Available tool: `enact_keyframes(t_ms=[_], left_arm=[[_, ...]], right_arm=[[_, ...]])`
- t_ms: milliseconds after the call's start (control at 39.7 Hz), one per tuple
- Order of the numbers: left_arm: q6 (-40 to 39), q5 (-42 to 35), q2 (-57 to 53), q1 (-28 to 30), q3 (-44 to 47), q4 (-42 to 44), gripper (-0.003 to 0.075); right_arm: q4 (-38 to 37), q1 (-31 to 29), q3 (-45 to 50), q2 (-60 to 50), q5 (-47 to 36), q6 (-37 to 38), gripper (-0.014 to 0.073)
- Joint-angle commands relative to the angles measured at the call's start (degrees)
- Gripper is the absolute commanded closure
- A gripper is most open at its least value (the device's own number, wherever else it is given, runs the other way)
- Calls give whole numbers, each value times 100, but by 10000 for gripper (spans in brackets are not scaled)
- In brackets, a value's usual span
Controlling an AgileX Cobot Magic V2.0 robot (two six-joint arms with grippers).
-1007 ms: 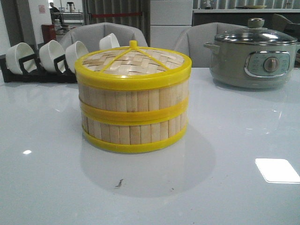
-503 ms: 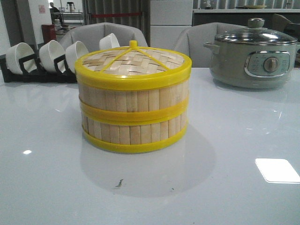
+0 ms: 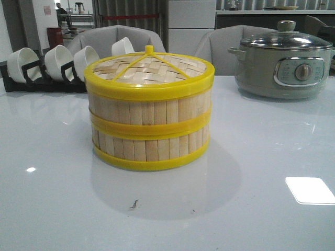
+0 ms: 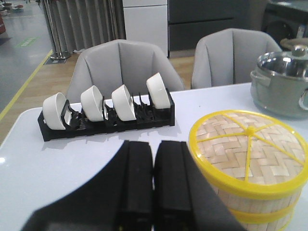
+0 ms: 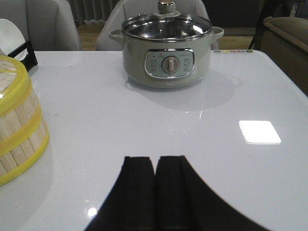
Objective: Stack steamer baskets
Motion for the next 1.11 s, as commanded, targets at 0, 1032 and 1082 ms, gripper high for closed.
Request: enact_keyframes(t_ms=[0, 1032, 1082], left_arm=[[-71, -724, -126, 333, 98, -524, 633], [-79, -3193, -3084, 2101, 4309, -1274, 633], [-79, -3180, -3107, 2101, 4309, -1243, 633]], right_arm=[[-38, -28, -174, 52, -525, -1, 538], [-38, -28, -174, 52, -525, -1, 538], [-38, -28, -174, 52, -525, -1, 538]])
